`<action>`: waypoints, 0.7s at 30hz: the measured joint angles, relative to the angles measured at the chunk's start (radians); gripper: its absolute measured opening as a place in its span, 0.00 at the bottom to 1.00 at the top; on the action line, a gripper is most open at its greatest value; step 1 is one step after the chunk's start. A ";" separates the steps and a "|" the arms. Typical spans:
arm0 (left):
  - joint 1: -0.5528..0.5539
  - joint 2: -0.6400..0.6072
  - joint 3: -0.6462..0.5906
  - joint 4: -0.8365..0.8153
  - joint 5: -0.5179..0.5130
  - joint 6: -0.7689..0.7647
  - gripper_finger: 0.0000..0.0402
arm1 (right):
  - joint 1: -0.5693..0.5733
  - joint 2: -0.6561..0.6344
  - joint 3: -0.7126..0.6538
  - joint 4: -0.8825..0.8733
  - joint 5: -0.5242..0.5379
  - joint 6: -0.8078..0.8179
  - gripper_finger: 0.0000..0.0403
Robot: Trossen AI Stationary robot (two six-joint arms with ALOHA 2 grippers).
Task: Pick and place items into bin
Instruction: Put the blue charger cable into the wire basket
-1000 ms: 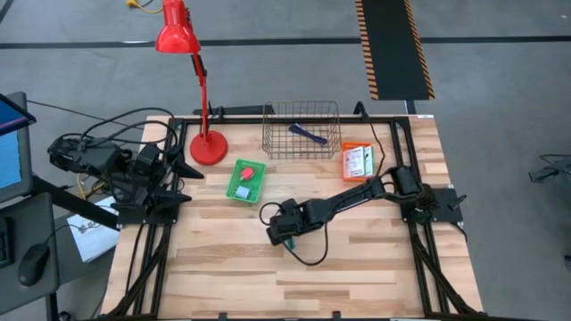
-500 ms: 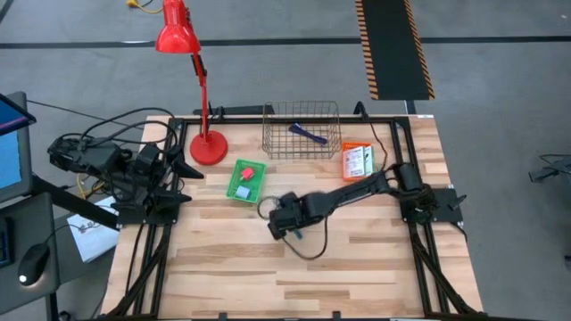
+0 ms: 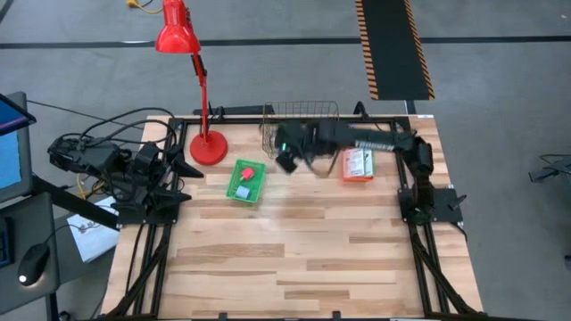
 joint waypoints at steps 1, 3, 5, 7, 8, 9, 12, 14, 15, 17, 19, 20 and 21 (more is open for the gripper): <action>0.000 0.000 0.000 0.002 -0.011 0.000 0.78 | -0.033 0.000 0.016 -0.029 -0.003 -0.052 0.02; 0.000 0.000 0.000 0.002 -0.035 0.000 0.78 | -0.099 0.000 0.039 -0.042 -0.029 -0.172 0.02; 0.000 0.000 0.000 0.002 -0.062 0.000 0.78 | -0.162 0.006 0.044 -0.044 -0.061 -0.272 0.02; 0.000 0.000 0.000 0.002 -0.095 0.011 0.78 | -0.220 0.011 0.040 -0.046 -0.086 -0.350 0.02; 0.000 0.000 0.000 0.002 -0.110 0.021 0.78 | -0.244 0.011 0.038 -0.042 -0.097 -0.391 0.02; 0.000 0.000 0.000 0.002 -0.127 0.030 0.78 | -0.266 0.010 0.033 -0.028 -0.102 -0.430 0.02; 0.000 0.000 0.000 0.002 -0.178 0.042 0.78 | -0.323 0.010 0.021 -0.007 -0.114 -0.519 0.03; 0.000 0.000 0.000 0.002 -0.212 0.044 0.78 | -0.357 0.010 0.021 0.008 -0.150 -0.572 0.06; 0.000 0.000 0.000 0.002 -0.227 0.046 0.78 | -0.371 0.010 0.022 0.014 -0.173 -0.597 0.07; 0.000 0.000 0.000 0.002 -0.245 0.055 0.78 | -0.394 0.010 0.021 0.021 -0.218 -0.640 0.10; 0.000 0.000 0.000 0.002 -0.254 0.055 0.78 | -0.410 0.010 0.021 0.031 -0.266 -0.672 0.12; 0.000 0.000 0.000 0.002 -0.254 0.055 0.78 | -0.413 0.010 0.022 0.037 -0.287 -0.684 0.13; 0.000 0.000 0.000 0.002 -0.254 0.055 0.78 | -0.415 0.010 0.022 0.040 -0.303 -0.692 0.14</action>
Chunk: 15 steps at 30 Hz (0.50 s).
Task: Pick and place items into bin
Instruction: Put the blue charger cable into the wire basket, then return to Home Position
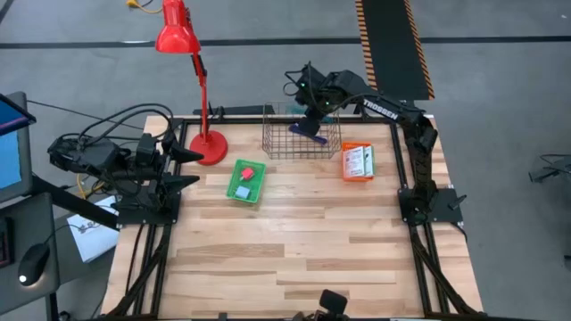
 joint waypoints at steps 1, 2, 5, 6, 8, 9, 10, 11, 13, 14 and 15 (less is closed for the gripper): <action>0.000 0.000 0.000 0.000 0.000 0.000 0.78 | 0.000 0.000 0.000 -0.001 -0.012 -0.005 0.15; 0.000 0.000 0.000 0.000 0.000 0.000 0.78 | 0.000 0.000 0.000 -0.002 -0.016 -0.014 0.15; 0.000 0.000 0.000 0.000 0.000 0.000 0.78 | 0.003 0.000 0.000 -0.002 -0.021 -0.029 0.19; 0.000 0.000 0.000 0.000 0.000 -0.001 0.78 | 0.006 0.000 0.000 -0.001 -0.022 -0.029 0.20; 0.000 0.000 0.000 0.000 0.000 -0.004 0.78 | 0.011 0.000 0.000 0.001 -0.037 -0.031 0.23; 0.000 0.000 0.000 0.000 0.000 -0.004 0.78 | 0.015 0.000 0.000 0.009 -0.039 -0.030 0.25; 0.000 0.000 0.000 0.000 0.000 -0.005 0.78 | 0.020 0.000 0.000 0.018 -0.039 -0.027 0.27; 0.000 0.000 0.000 0.000 0.000 -0.005 0.78 | 0.026 0.000 0.000 0.028 -0.039 -0.023 0.29; 0.000 0.000 0.000 -0.001 0.000 -0.006 0.78 | 0.040 0.000 0.000 0.039 -0.039 -0.019 0.32; 0.000 0.000 0.000 -0.001 0.000 -0.007 0.78 | 0.049 0.000 0.000 0.039 -0.038 -0.010 0.33; 0.000 0.000 0.000 -0.001 0.000 -0.010 0.78 | 0.058 0.000 0.000 0.039 -0.038 0.009 0.34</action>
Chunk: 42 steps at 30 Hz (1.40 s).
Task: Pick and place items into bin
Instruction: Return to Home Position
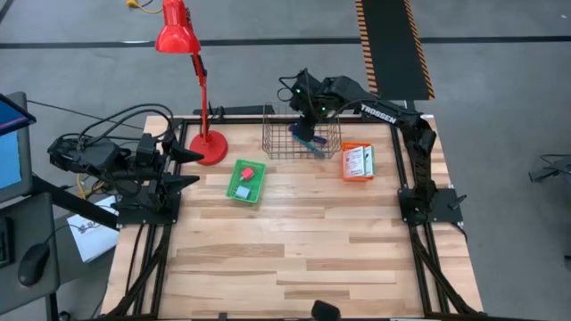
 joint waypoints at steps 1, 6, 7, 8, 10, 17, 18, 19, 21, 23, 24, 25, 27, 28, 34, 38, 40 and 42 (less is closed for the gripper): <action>0.000 0.000 0.000 0.000 0.001 -0.002 0.78 | 0.009 0.000 0.000 0.001 -0.001 0.029 0.35; 0.000 -0.011 0.000 0.021 0.071 0.051 0.78 | 0.061 0.000 0.000 -0.023 -0.001 0.223 0.38; 0.000 -0.016 0.000 0.038 0.099 0.070 0.78 | 0.073 0.000 0.000 -0.033 -0.001 0.238 0.38; 0.000 -0.023 0.000 0.055 0.129 0.093 0.78 | 0.086 0.000 0.000 -0.039 -0.003 0.242 0.38; 0.000 -0.042 0.000 0.088 0.184 0.143 0.78 | 0.118 -0.002 0.000 -0.076 -0.014 0.264 0.39; 0.000 -0.139 0.000 -0.005 0.145 0.288 0.78 | 0.256 -0.004 0.000 -0.057 -0.014 0.514 0.37; 0.000 -0.154 0.000 -0.037 0.117 0.292 0.78 | 0.280 -0.004 0.000 -0.031 -0.011 0.539 0.37; 0.000 -0.170 -0.001 -0.064 0.090 0.293 0.78 | 0.305 -0.005 0.000 -0.007 -0.007 0.561 0.37; 0.000 -0.211 -0.027 -0.083 0.049 0.293 0.78 | 0.356 -0.014 0.000 0.046 0.003 0.607 0.37; 0.000 -0.268 -0.077 -0.089 0.043 0.292 0.78 | 0.407 -0.022 0.001 0.126 0.022 0.649 0.37; 0.000 -0.299 -0.104 -0.088 0.043 0.291 0.78 | 0.432 -0.030 0.001 0.156 0.038 0.668 0.37; 0.000 -0.333 -0.138 -0.081 0.040 0.283 0.78 | 0.455 -0.038 0.000 0.176 0.058 0.686 0.38; 0.000 -0.405 -0.211 -0.066 0.017 0.259 0.78 | 0.503 -0.051 0.001 0.248 0.110 0.720 0.38; 0.000 -0.445 -0.252 -0.053 0.006 0.247 0.78 | 0.524 -0.064 0.001 0.261 0.139 0.733 0.38; 0.000 -0.612 -0.452 0.054 -0.020 0.201 0.78 | 0.666 -0.164 0.000 0.288 0.418 0.763 0.38; 0.001 -0.580 -0.487 0.082 -0.005 0.195 0.78 | 0.751 -0.246 0.001 0.272 0.607 0.720 0.37; 0.003 -0.581 -0.519 0.078 -0.043 0.193 0.78 | 0.778 -0.287 0.000 0.254 0.649 0.670 0.37; 0.003 -0.594 -0.543 0.114 -0.048 0.171 0.78 | 0.791 -0.334 0.001 0.227 0.650 0.610 0.38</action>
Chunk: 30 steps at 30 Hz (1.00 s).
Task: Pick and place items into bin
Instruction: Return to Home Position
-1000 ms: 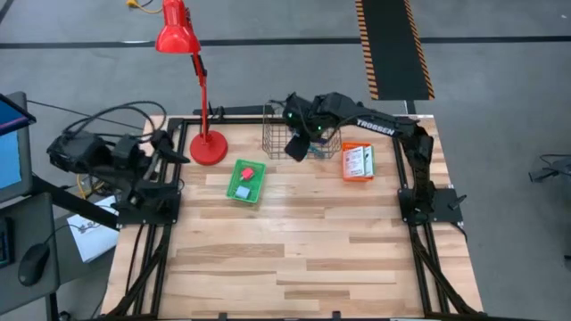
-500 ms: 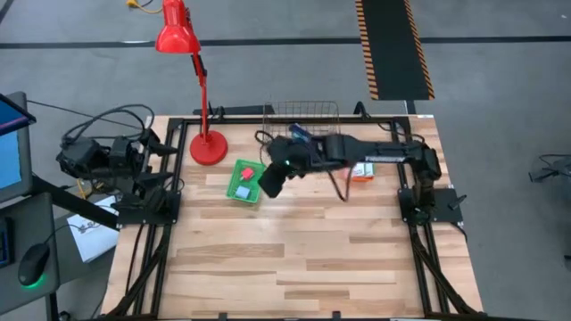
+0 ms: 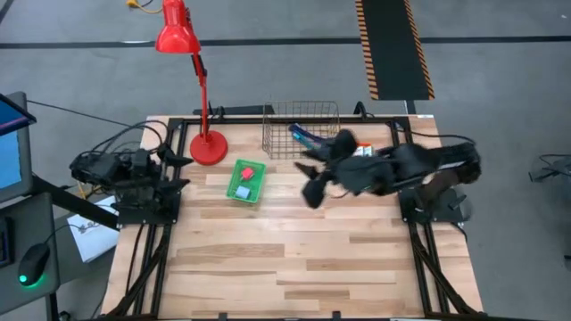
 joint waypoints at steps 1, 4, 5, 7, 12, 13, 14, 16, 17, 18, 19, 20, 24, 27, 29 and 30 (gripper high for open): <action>0.000 -0.008 -0.012 0.029 -0.001 -0.006 0.78 | 0.004 -0.021 -0.001 -0.015 -0.001 -0.035 0.38; 0.000 -0.018 -0.077 0.079 0.025 -0.028 0.78 | -0.007 -0.091 -0.001 -0.061 -0.037 -0.126 0.38; 0.000 -0.017 -0.100 0.113 0.034 -0.028 0.78 | -0.018 -0.113 -0.001 -0.076 -0.058 -0.150 0.38; 0.000 -0.018 -0.146 0.189 0.038 -0.028 0.78 | -0.049 -0.163 -0.002 -0.113 -0.098 -0.185 0.38; -0.001 -0.016 -0.294 0.407 0.018 -0.006 0.78 | -0.159 -0.304 -0.080 -0.108 -0.256 -0.297 0.38; -0.001 -0.017 -0.323 0.453 -0.005 -0.005 0.78 | -0.187 -0.336 -0.110 -0.102 -0.300 -0.310 0.37; -0.001 -0.018 -0.351 0.493 -0.030 -0.005 0.78 | -0.214 -0.371 -0.149 -0.085 -0.344 -0.324 0.37; 0.000 -0.018 -0.410 0.565 -0.078 -0.007 0.78 | -0.270 -0.446 -0.238 -0.030 -0.427 -0.358 0.37; 0.000 -0.017 -0.438 0.605 -0.095 -0.007 0.78 | -0.298 -0.487 -0.290 0.005 -0.474 -0.373 0.38; 0.000 -0.017 -0.463 0.649 -0.105 -0.006 0.78 | -0.327 -0.526 -0.340 0.041 -0.519 -0.384 0.38; 0.000 -0.017 -0.473 0.673 -0.110 -0.004 0.78 | -0.358 -0.571 -0.395 0.080 -0.568 -0.393 0.38; 0.000 -0.017 -0.471 0.678 -0.119 -0.001 0.78 | -0.386 -0.612 -0.451 0.119 -0.619 -0.400 0.38; 0.000 -0.016 -0.471 0.658 -0.147 0.035 0.78 | -0.493 -0.777 -0.677 0.262 -0.770 -0.403 0.38; 0.000 -0.017 -0.471 0.661 -0.164 0.044 0.78 | -0.560 -0.905 -0.852 0.339 -0.829 -0.367 0.38; 0.000 -0.016 -0.471 0.659 -0.175 0.045 0.78 | -0.597 -0.991 -0.960 0.389 -0.835 -0.341 0.38; 0.000 -0.016 -0.471 0.660 -0.176 0.045 0.78 | -0.612 -1.039 -1.016 0.413 -0.835 -0.323 0.37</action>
